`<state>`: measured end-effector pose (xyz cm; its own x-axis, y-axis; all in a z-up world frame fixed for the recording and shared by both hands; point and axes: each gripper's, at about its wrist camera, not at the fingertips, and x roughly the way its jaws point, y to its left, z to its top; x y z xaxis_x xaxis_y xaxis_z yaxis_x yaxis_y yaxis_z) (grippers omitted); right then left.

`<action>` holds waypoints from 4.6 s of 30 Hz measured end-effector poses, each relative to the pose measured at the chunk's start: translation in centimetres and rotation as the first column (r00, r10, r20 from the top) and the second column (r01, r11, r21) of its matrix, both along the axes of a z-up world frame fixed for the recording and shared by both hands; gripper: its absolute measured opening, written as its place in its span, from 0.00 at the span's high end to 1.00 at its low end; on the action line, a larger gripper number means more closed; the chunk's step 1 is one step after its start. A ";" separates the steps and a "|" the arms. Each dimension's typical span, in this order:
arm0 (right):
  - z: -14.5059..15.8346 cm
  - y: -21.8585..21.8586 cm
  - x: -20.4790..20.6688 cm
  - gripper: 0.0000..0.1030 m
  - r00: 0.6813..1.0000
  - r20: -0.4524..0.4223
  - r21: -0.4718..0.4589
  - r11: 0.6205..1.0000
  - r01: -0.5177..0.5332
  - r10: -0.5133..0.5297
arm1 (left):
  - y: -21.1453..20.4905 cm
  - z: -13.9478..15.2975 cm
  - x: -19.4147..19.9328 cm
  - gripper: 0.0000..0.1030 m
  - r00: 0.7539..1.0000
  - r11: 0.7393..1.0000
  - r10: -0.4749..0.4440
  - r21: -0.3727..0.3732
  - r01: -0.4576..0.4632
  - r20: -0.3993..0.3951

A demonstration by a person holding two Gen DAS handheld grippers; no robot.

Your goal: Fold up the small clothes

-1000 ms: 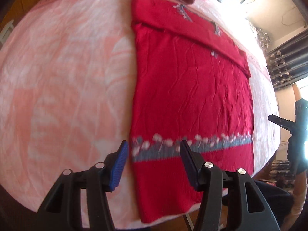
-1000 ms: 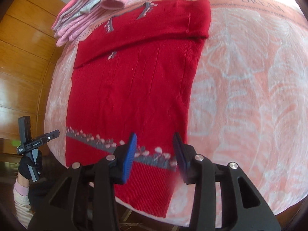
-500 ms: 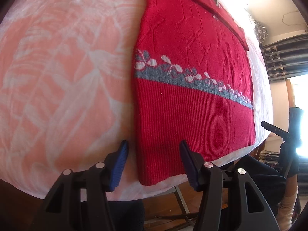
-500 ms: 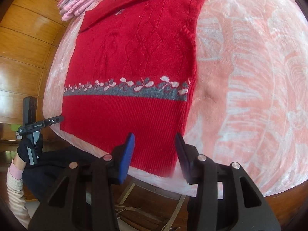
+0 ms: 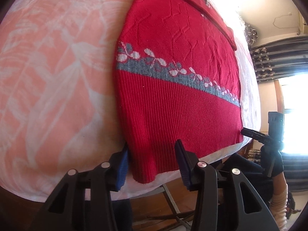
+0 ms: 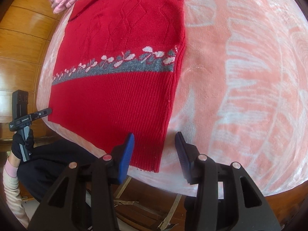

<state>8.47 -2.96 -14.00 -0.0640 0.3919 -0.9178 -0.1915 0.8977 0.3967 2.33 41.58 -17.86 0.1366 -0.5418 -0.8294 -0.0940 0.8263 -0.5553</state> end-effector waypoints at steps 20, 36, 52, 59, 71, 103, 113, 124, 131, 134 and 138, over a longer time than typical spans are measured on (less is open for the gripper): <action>5.5 -2.1 0.9 0.96 0.992 0.070 0.233 0.969 0.086 -0.105 | 1.1 4.5 1.5 0.92 0.980 0.981 0.135 -0.162 -0.111 0.146; 10.4 -5.8 9.0 0.96 0.935 0.101 0.329 0.898 0.292 -0.341 | 1.2 9.5 9.9 0.92 0.915 0.960 0.259 -0.185 -0.209 0.308; 4.9 -2.6 23.3 0.96 0.910 0.049 0.264 0.884 0.387 -0.413 | 2.8 3.9 22.0 0.92 0.903 0.944 0.326 -0.145 -0.296 0.279; 0.3 -2.4 26.5 0.92 0.909 -0.010 0.237 0.882 0.406 -0.416 | 5.4 -0.1 24.1 0.89 0.913 0.885 0.387 -0.330 -0.328 0.131; 3.2 -4.4 26.8 0.62 0.890 0.083 0.249 0.874 0.417 -0.448 | 11.7 1.5 21.7 0.81 0.912 0.919 0.351 -0.267 -0.291 0.214; 2.3 -1.8 27.1 0.62 0.939 0.132 0.241 0.929 0.282 -0.319 | 2.2 2.6 26.4 0.66 0.940 0.973 -0.049 0.229 -0.032 0.339; 2.6 -0.7 27.2 0.62 0.957 0.163 0.221 0.954 0.202 -0.240 | -0.3 3.4 25.9 0.88 0.910 0.981 -0.127 0.184 0.058 0.395; 1.0 0.4 27.8 0.53 0.966 0.201 0.100 0.984 0.145 -0.162 | -0.4 2.9 26.2 0.91 0.916 0.979 -0.103 0.202 0.025 0.387; 1.0 3.3 27.4 0.74 0.956 0.292 0.007 1.000 -0.004 0.001 | -0.7 2.6 26.4 0.90 0.915 0.976 -0.099 0.216 0.014 0.390; 1.4 4.3 27.0 0.95 0.943 0.326 -0.032 0.998 -0.055 0.062 | -0.3 2.8 26.3 0.99 0.911 0.985 -0.075 0.170 0.006 0.405; 3.1 3.8 26.3 0.94 0.932 0.354 0.022 0.996 -0.082 0.069 | 0.7 4.5 25.3 1.00 0.882 0.997 -0.033 0.076 -0.004 0.471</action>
<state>34.79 0.82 -10.92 0.2308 0.4317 -0.8720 -0.3920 0.8615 0.3228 27.58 42.29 -13.39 0.5140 -0.4873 -0.7059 0.1759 0.8653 -0.4693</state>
